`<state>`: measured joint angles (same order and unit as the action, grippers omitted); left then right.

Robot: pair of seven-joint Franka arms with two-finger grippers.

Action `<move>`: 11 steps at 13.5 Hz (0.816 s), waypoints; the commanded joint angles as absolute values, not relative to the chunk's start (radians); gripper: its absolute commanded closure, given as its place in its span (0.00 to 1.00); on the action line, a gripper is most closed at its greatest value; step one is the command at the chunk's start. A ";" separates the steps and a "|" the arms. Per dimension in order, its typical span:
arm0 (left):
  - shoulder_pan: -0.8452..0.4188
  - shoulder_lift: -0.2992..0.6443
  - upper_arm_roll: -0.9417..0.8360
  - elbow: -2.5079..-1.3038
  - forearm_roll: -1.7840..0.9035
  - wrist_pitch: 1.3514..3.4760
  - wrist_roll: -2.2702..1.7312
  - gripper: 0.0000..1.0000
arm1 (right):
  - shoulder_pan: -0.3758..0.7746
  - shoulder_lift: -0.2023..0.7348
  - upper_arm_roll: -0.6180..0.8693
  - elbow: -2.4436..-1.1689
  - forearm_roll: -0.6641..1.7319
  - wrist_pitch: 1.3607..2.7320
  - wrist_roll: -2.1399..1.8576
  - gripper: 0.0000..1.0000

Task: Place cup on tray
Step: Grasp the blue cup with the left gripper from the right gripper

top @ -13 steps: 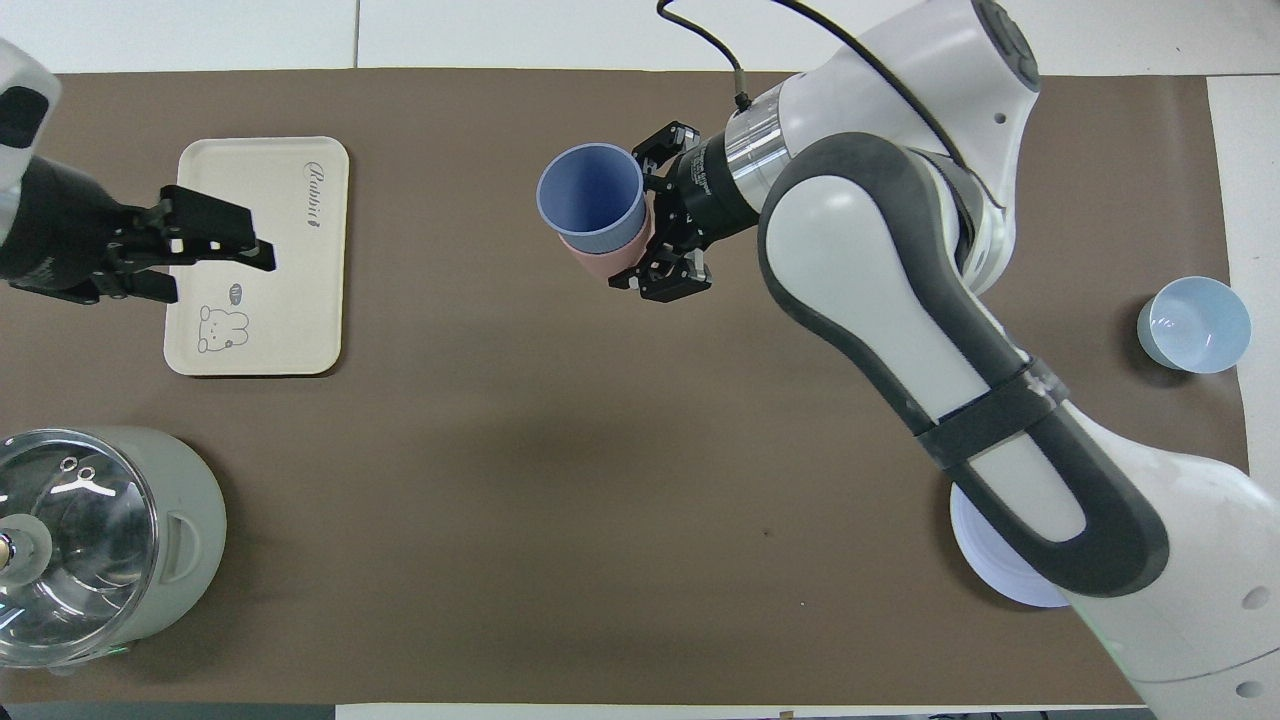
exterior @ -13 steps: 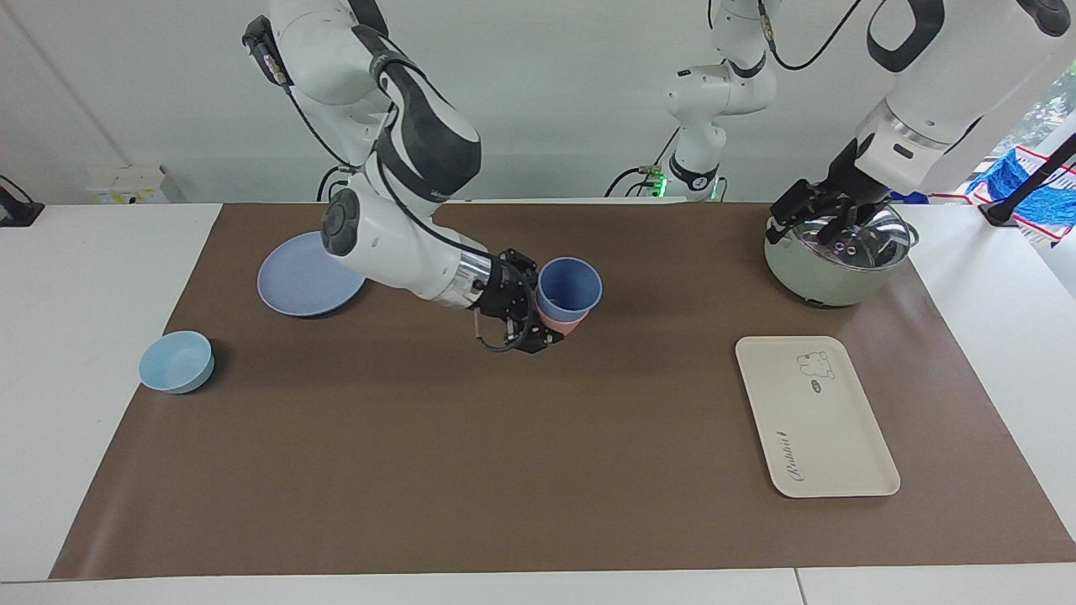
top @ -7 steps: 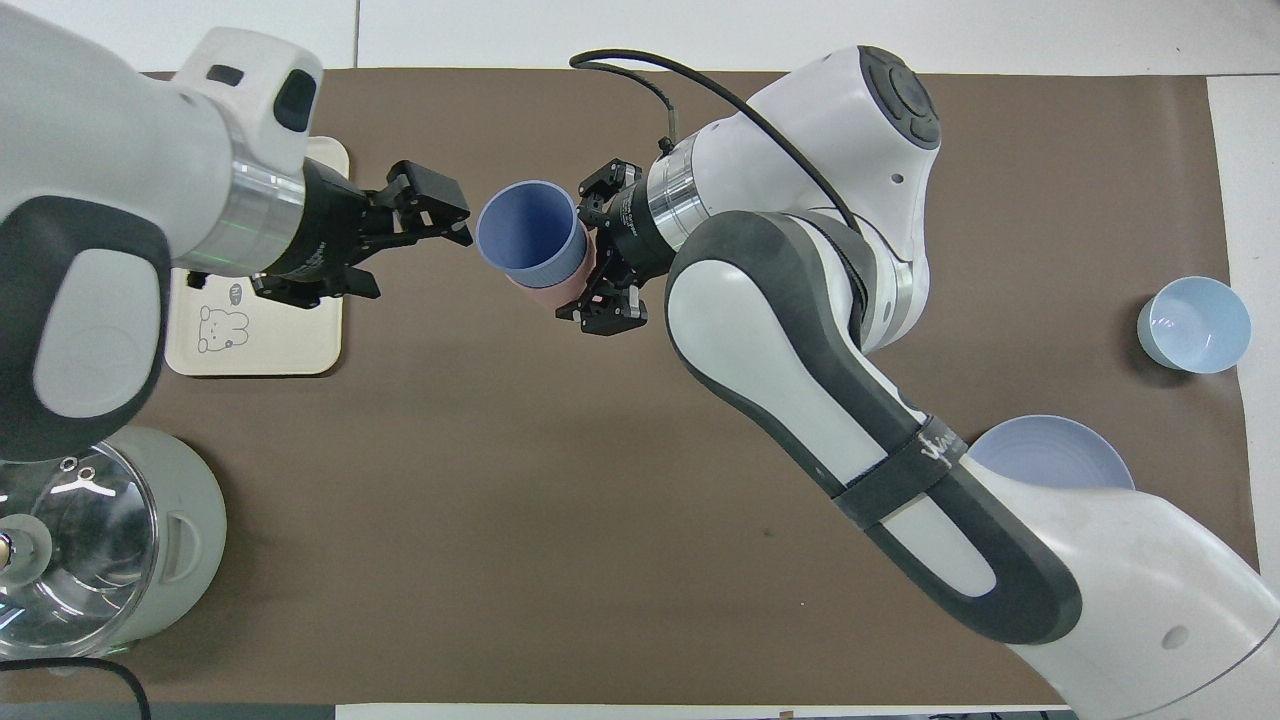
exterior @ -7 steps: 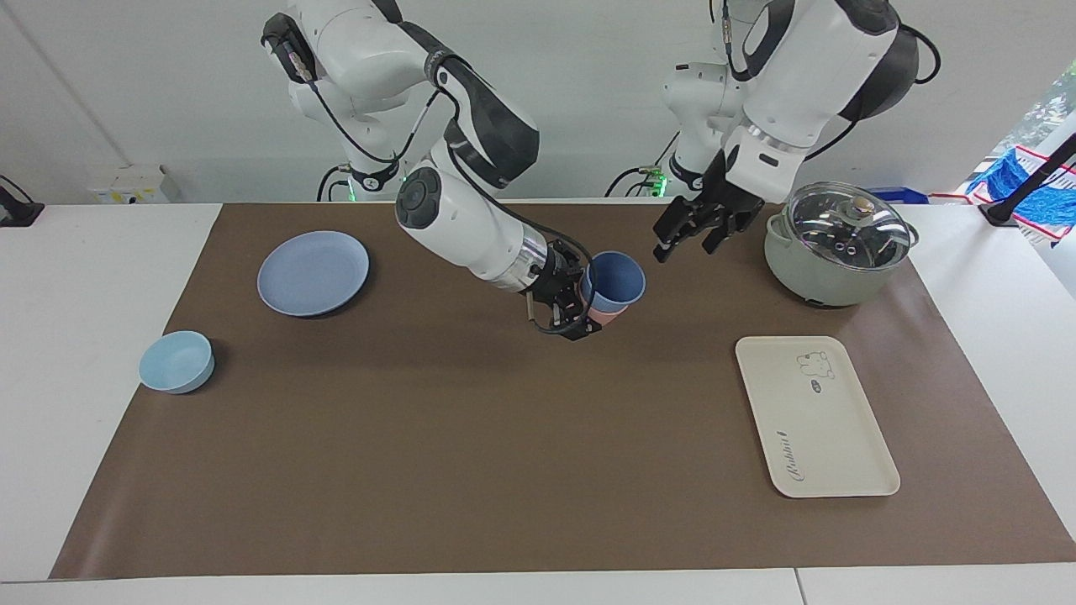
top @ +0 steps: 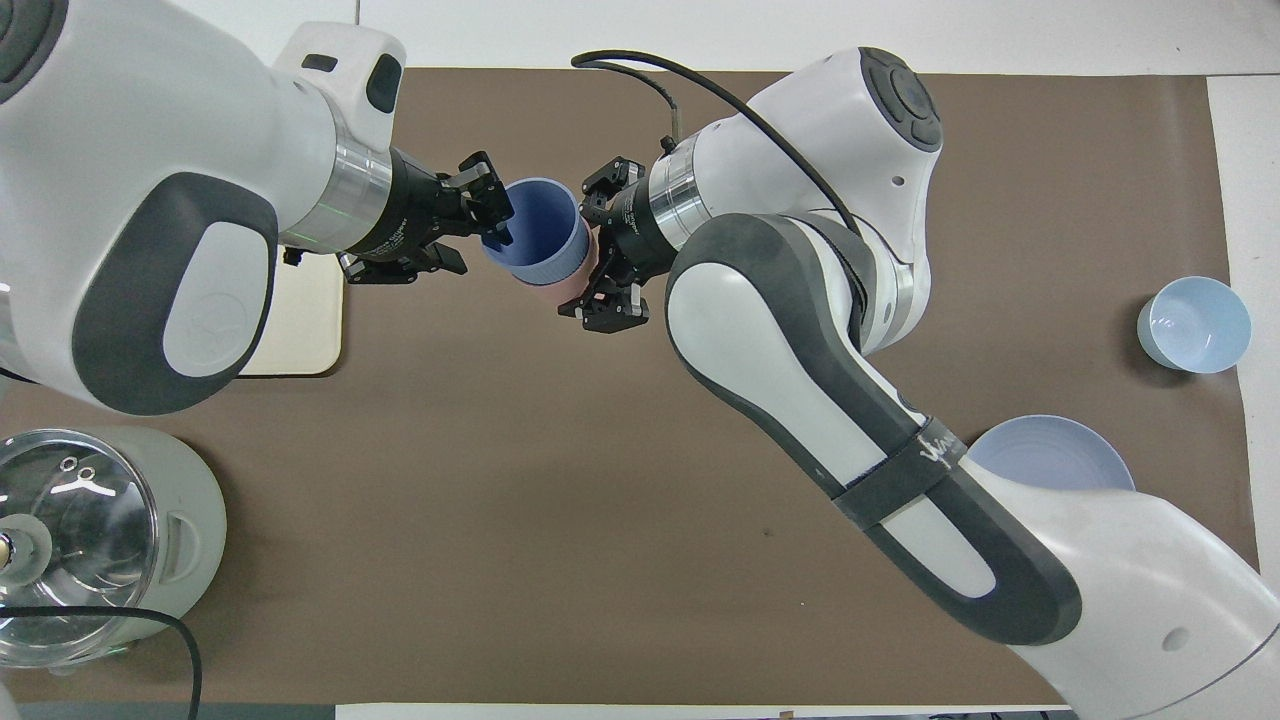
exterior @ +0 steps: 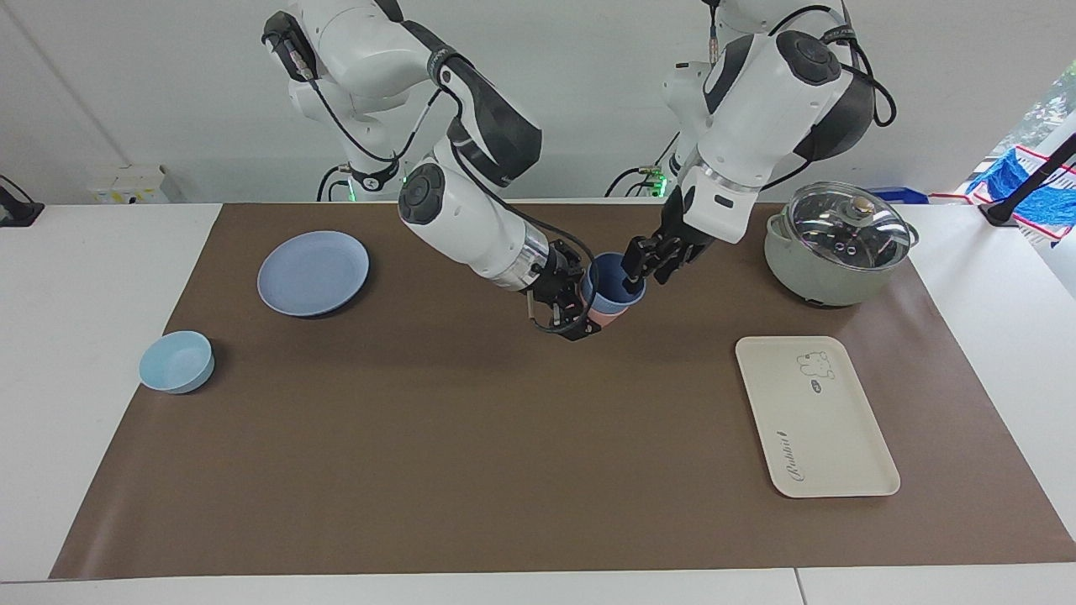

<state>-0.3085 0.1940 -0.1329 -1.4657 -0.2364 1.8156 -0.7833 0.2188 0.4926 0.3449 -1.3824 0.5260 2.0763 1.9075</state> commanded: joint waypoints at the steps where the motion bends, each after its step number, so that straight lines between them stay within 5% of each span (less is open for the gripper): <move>1: -0.316 0.201 -0.127 -1.448 -0.222 1.816 -0.804 0.87 | 0.215 0.462 0.347 -1.419 0.515 2.109 1.924 1.00; 3: -0.319 0.201 -0.127 -1.450 -0.221 1.844 -0.805 0.88 | 0.215 0.462 0.347 -1.420 0.515 2.132 1.924 1.00; 4: -0.322 0.199 -0.127 -1.450 -0.222 1.845 -0.805 0.99 | 0.215 0.462 0.347 -1.420 0.515 2.132 1.924 1.00; 11: -0.310 0.192 -0.123 -1.430 -0.233 1.809 -0.802 1.00 | 0.215 0.463 0.347 -1.420 0.517 2.134 1.924 1.00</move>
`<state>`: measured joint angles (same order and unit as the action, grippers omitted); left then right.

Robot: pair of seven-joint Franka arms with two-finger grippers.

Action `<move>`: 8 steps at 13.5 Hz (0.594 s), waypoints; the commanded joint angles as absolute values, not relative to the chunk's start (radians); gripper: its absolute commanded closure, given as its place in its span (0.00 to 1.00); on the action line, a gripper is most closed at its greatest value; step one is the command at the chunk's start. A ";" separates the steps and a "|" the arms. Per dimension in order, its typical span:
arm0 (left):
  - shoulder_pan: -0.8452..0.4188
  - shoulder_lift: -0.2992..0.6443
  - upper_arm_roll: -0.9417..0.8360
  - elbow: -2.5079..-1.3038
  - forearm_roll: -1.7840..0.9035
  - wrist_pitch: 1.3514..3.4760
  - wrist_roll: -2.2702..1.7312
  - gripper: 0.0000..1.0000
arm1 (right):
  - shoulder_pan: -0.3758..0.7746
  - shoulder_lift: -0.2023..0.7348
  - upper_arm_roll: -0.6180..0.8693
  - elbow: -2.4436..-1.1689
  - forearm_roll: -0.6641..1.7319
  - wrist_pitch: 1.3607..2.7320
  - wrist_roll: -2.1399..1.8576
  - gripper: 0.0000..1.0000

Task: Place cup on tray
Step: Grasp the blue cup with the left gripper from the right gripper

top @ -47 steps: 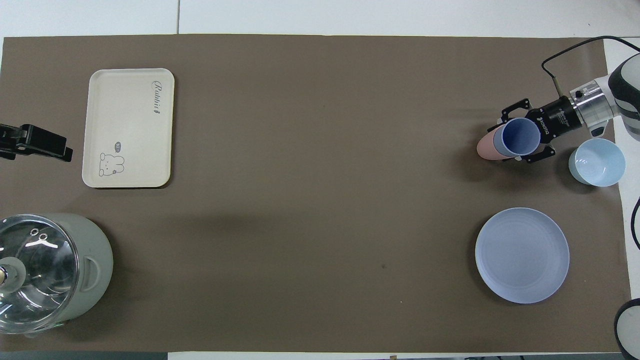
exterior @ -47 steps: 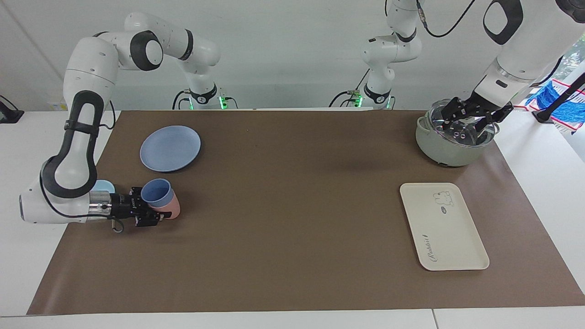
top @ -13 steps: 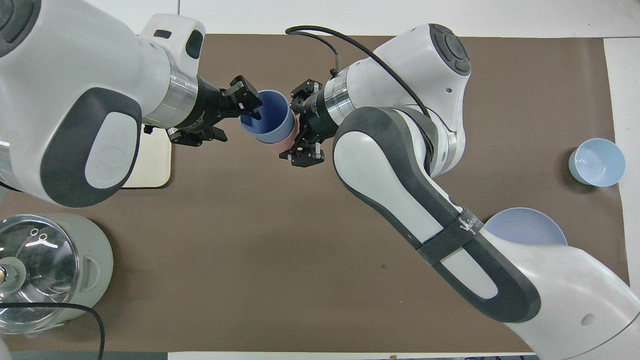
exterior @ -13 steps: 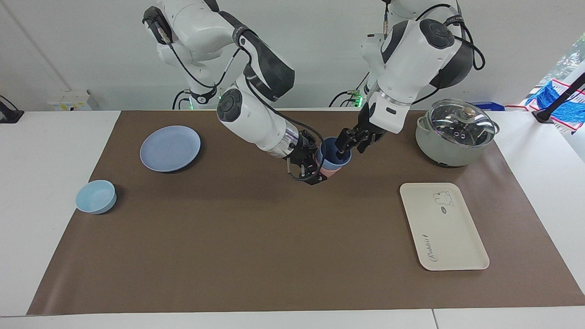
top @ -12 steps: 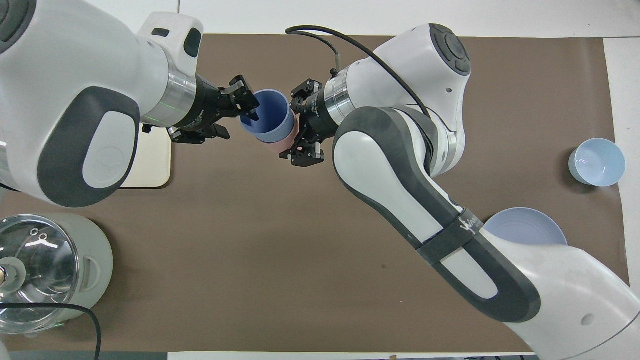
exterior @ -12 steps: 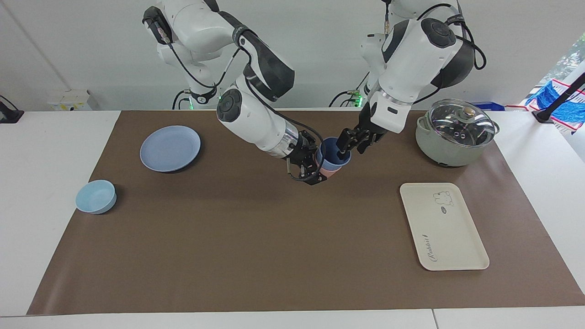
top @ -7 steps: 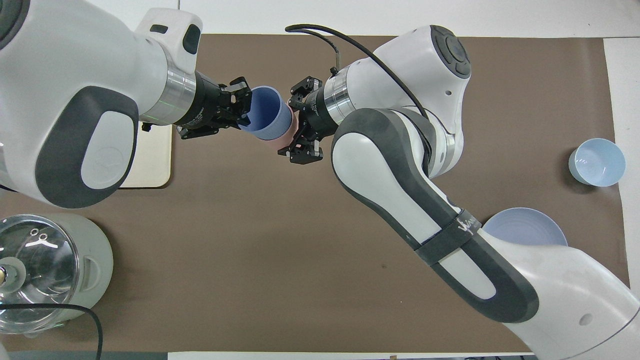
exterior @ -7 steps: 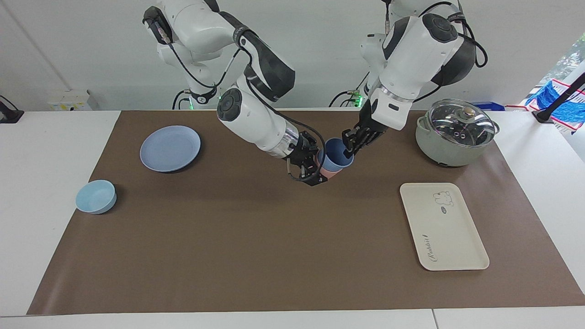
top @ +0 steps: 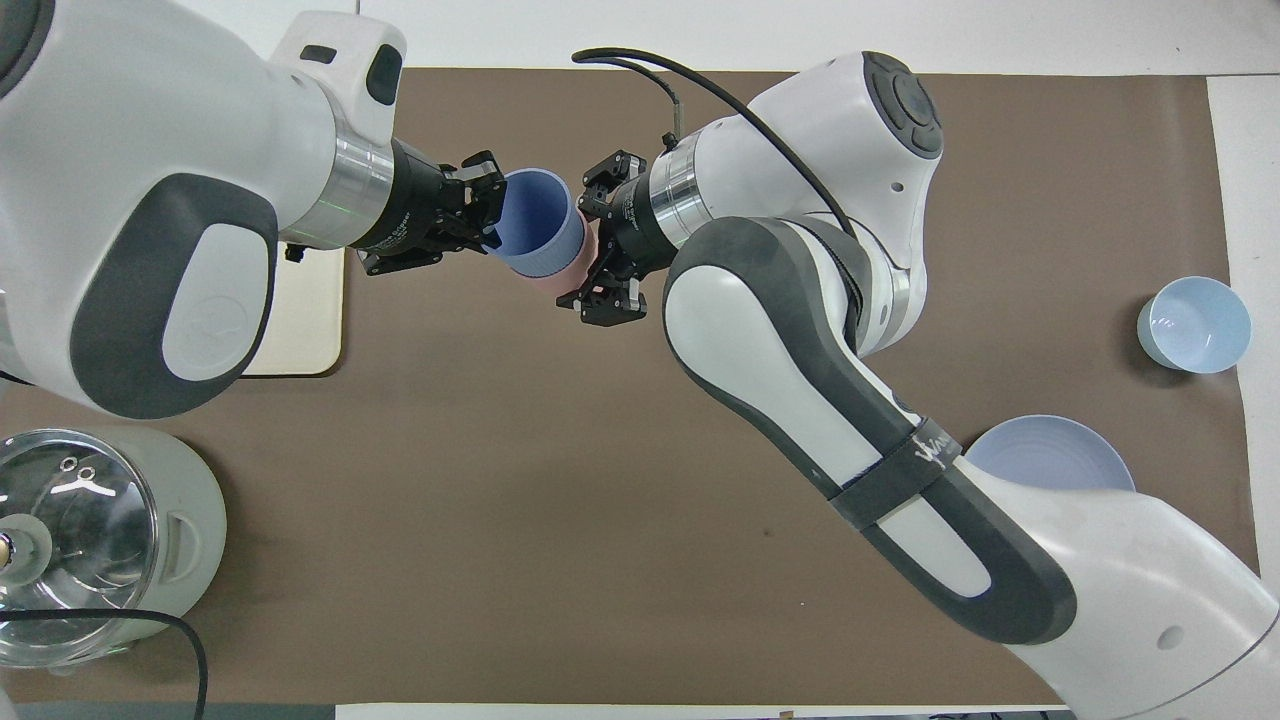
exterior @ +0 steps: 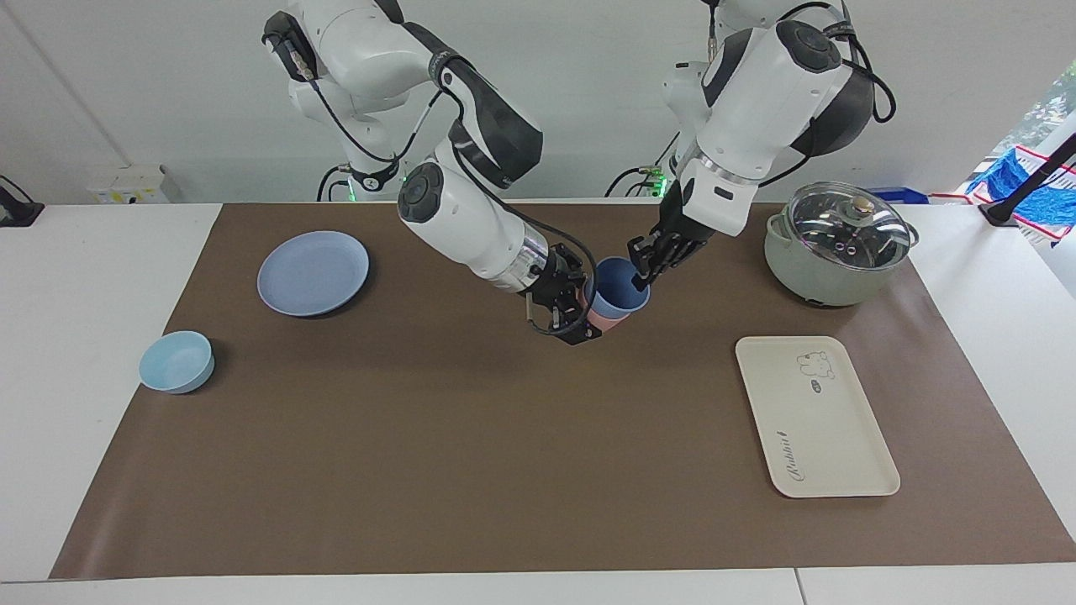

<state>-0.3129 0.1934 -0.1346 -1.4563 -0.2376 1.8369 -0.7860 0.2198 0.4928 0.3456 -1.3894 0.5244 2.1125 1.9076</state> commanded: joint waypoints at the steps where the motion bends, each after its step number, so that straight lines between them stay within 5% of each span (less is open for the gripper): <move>1: -0.310 0.190 -0.114 -1.404 -0.250 1.777 -0.802 1.00 | 0.215 0.463 0.347 -1.420 0.517 2.134 1.924 1.00; 8: -0.213 0.163 -0.114 -1.319 -0.305 1.635 -0.792 1.00 | 0.204 0.462 0.347 -1.427 0.517 2.134 1.913 1.00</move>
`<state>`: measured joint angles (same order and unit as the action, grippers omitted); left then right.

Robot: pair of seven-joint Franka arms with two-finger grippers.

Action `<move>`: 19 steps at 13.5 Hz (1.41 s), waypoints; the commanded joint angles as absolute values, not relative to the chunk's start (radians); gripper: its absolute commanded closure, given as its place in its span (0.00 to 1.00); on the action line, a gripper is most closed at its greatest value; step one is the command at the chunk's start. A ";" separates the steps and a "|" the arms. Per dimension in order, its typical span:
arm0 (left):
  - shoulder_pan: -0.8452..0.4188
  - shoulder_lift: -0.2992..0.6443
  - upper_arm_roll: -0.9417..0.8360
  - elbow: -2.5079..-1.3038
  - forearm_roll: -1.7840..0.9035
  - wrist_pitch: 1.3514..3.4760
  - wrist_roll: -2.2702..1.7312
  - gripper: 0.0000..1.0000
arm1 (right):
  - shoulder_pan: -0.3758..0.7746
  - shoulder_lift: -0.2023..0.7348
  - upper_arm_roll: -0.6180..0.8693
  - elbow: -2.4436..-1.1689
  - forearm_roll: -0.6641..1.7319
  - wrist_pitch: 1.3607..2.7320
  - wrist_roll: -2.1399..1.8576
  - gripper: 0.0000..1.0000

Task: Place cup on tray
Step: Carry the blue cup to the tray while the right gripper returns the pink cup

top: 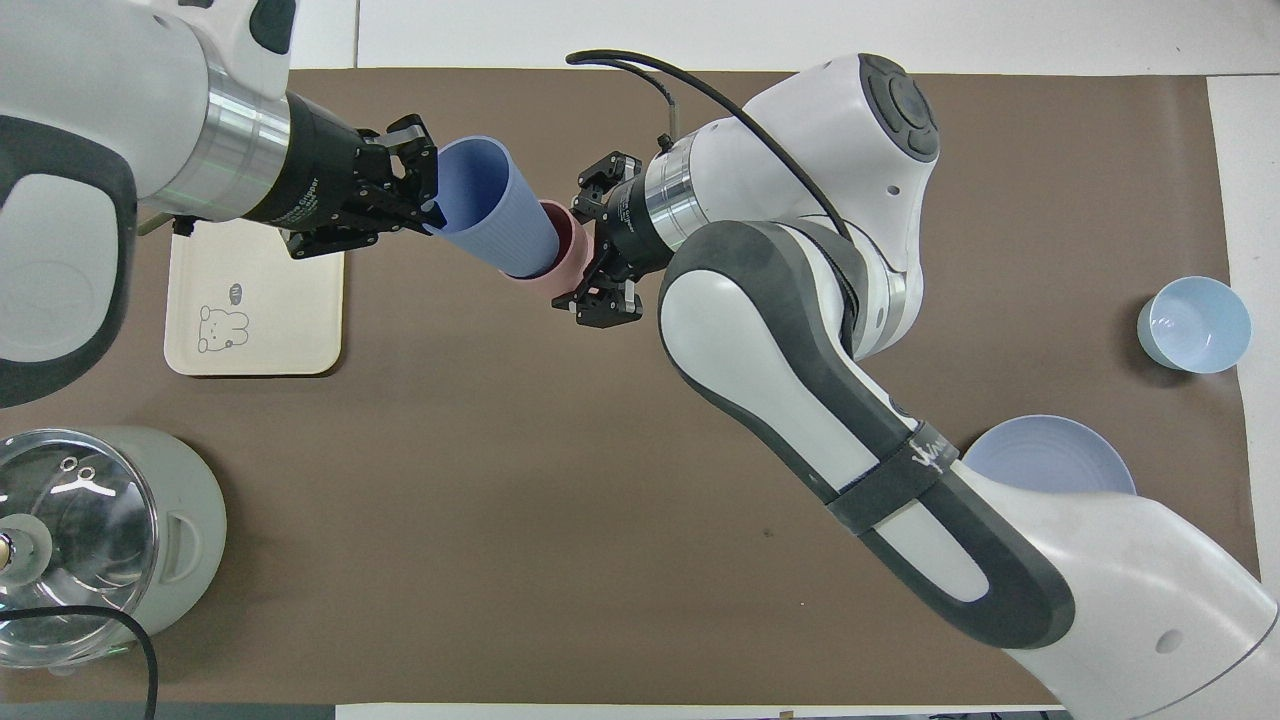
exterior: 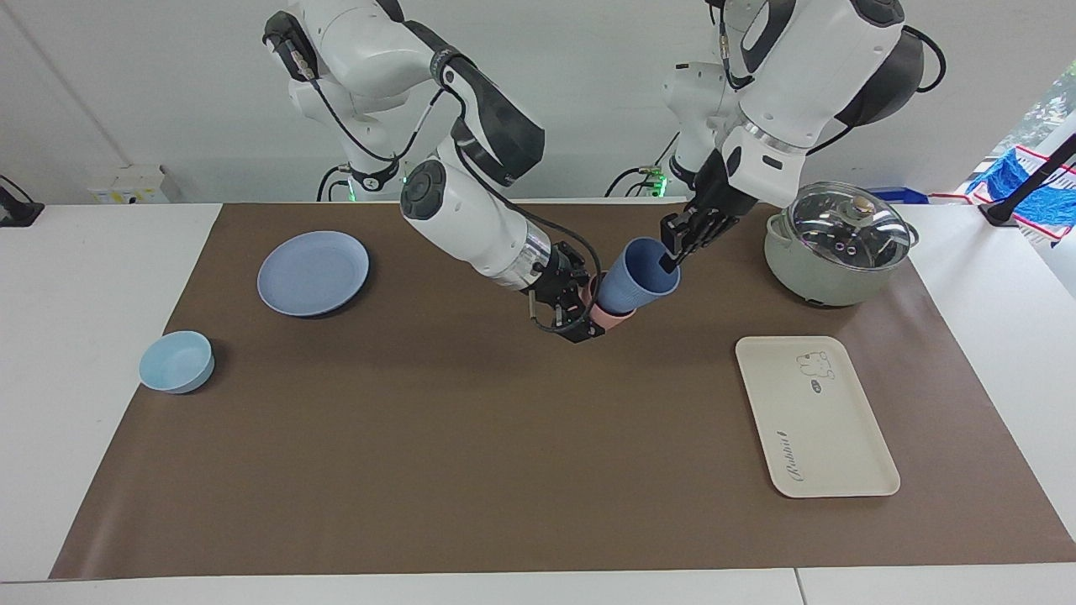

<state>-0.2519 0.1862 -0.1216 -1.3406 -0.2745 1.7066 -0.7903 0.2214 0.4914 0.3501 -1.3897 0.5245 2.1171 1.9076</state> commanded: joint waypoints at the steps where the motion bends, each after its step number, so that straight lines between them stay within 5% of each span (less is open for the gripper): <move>1: -0.183 0.160 -0.115 -1.298 -0.325 1.614 -0.790 1.00 | 0.203 0.460 0.347 -1.428 0.517 2.131 1.911 1.00; 6: -0.083 0.089 -0.114 -1.295 -0.337 1.580 -0.691 1.00 | 0.161 0.459 0.347 -1.440 0.517 2.112 1.856 1.00; 11: -0.018 0.032 -0.104 -1.524 -0.198 1.704 -0.456 1.00 | -0.027 0.456 0.350 -1.448 0.548 1.958 1.607 1.00; 15: 0.050 0.122 -0.103 -1.585 -0.130 1.843 -0.301 1.00 | -0.242 0.457 0.348 -1.447 0.633 1.800 1.330 1.00; 19: 0.136 0.271 -0.103 -1.586 -0.098 2.015 -0.195 1.00 | -0.490 0.564 0.348 -1.369 0.666 1.576 1.050 1.00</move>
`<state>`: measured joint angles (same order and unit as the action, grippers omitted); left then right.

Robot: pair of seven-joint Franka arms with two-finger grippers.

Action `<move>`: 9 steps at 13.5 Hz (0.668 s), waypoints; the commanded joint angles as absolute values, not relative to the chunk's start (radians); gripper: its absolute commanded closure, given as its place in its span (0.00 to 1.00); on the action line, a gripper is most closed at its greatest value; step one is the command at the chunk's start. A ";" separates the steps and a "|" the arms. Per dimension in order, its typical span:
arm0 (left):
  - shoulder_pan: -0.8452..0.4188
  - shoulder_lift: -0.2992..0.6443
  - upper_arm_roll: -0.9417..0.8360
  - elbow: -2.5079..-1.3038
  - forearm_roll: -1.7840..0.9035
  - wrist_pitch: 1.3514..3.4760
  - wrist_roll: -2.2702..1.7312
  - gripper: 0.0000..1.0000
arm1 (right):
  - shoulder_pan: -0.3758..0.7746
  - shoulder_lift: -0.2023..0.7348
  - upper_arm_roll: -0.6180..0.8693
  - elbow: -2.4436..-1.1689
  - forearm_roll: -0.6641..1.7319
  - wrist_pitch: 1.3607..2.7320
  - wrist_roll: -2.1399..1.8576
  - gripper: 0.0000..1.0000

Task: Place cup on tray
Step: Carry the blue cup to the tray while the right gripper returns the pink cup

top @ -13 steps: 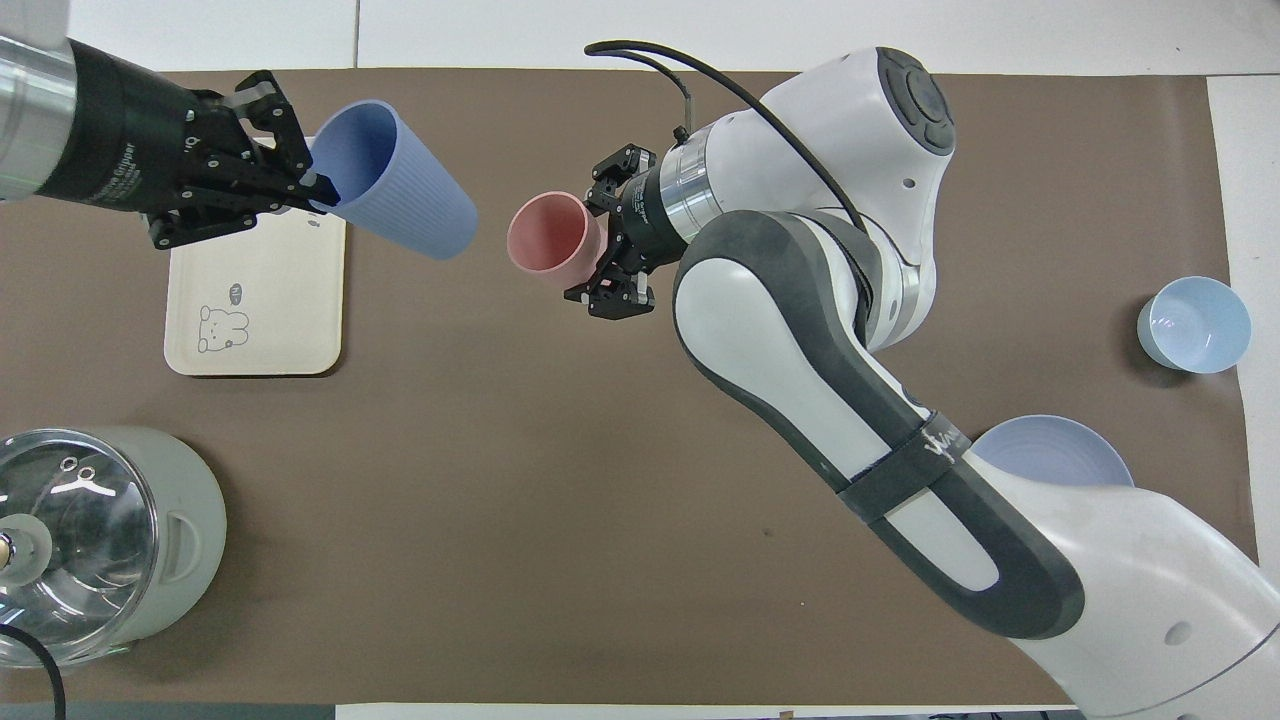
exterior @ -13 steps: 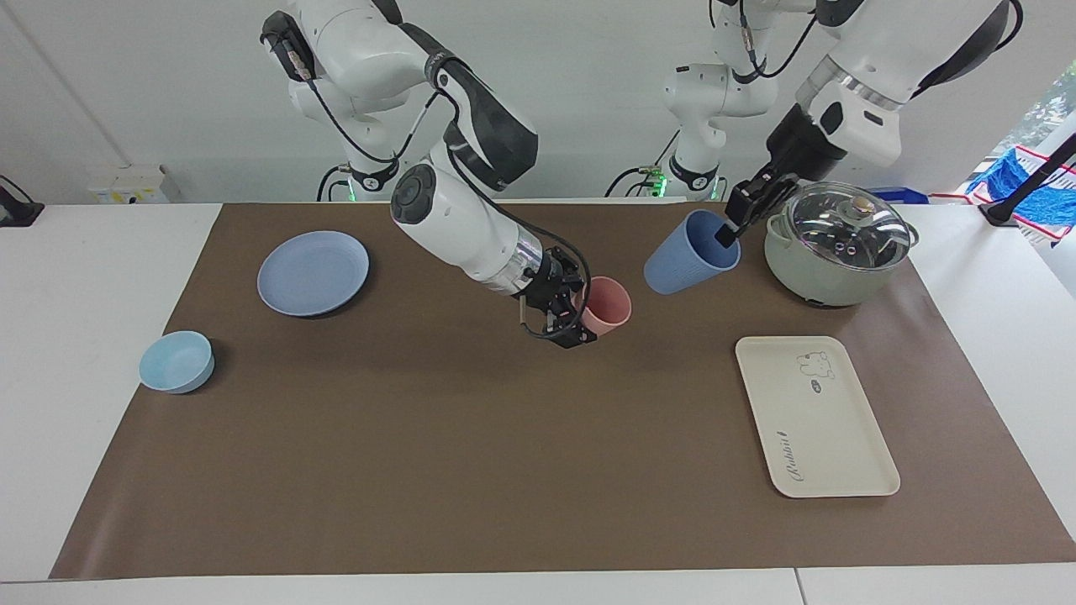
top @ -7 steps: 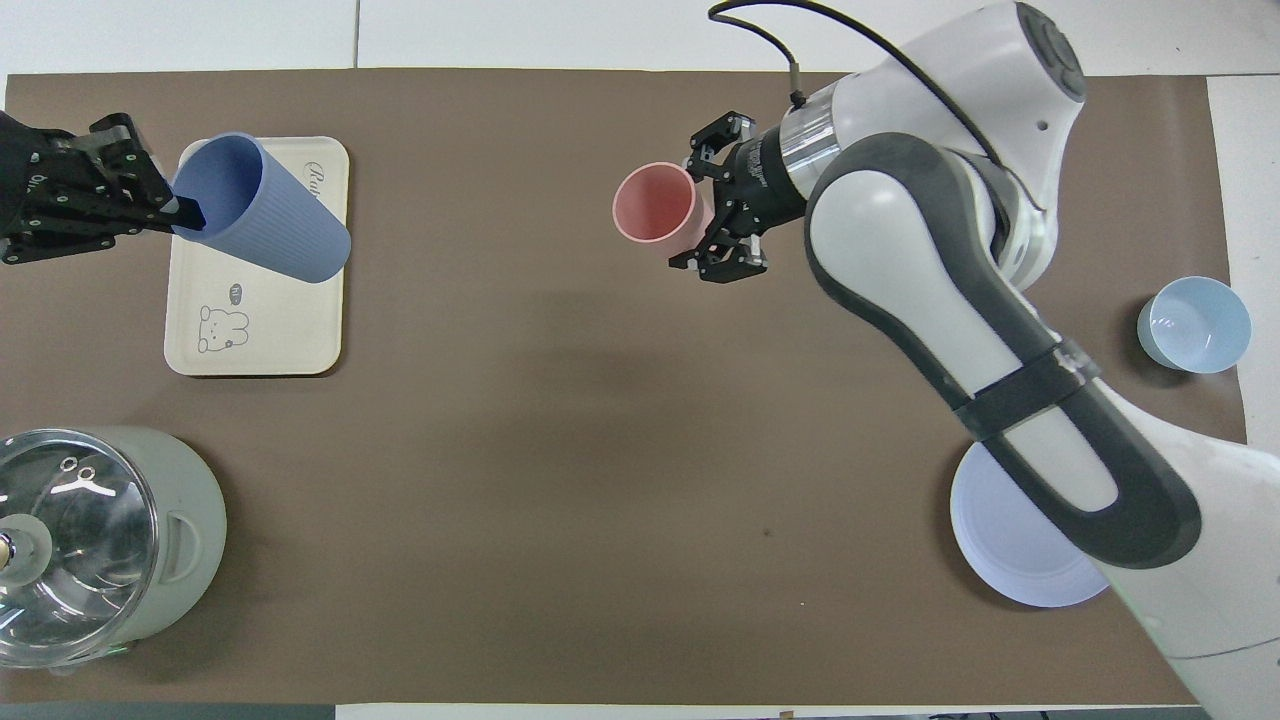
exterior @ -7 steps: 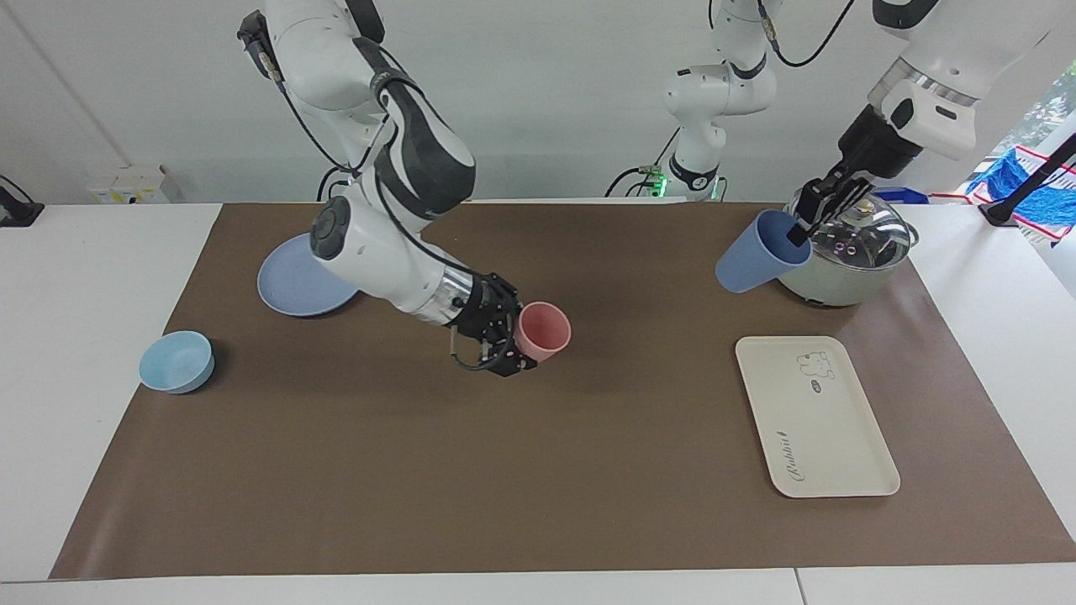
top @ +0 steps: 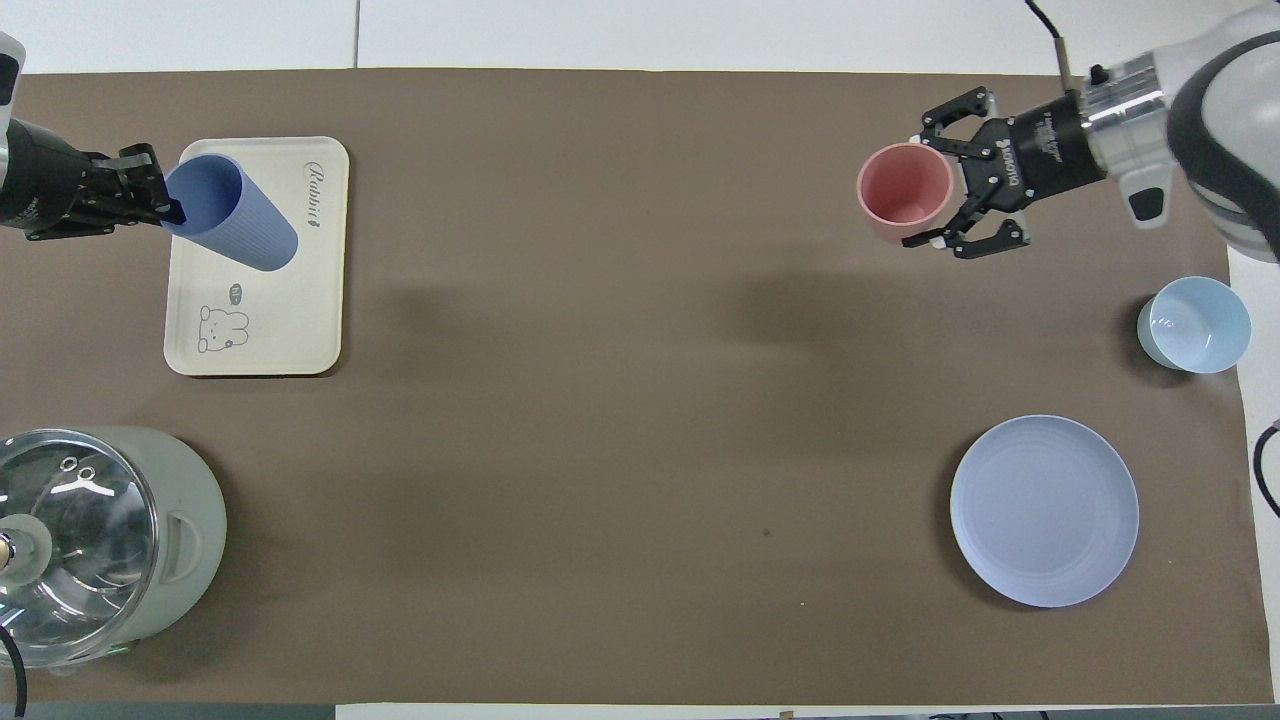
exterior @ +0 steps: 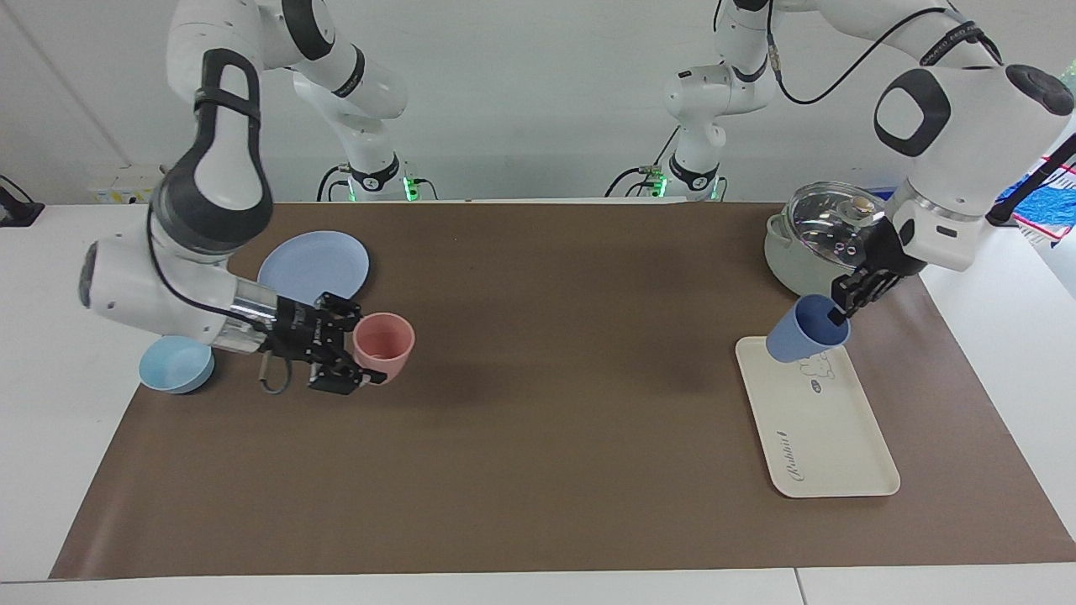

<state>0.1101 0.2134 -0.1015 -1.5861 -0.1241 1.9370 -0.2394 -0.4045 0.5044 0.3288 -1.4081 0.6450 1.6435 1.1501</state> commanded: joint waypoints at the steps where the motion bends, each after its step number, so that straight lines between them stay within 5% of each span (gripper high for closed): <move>1: 0.155 0.300 -0.103 -1.601 -0.097 2.061 -0.154 1.00 | -0.521 0.590 0.348 -1.361 0.667 1.557 1.025 1.00; 5: 0.219 0.301 -0.106 -1.773 -0.098 2.258 -0.058 1.00 | -0.594 0.724 0.347 -1.315 0.678 1.476 0.870 1.00; 9: 0.216 0.307 -0.110 -1.813 -0.110 2.289 -0.052 1.00 | -0.591 0.817 0.347 -1.305 0.634 1.457 0.769 1.00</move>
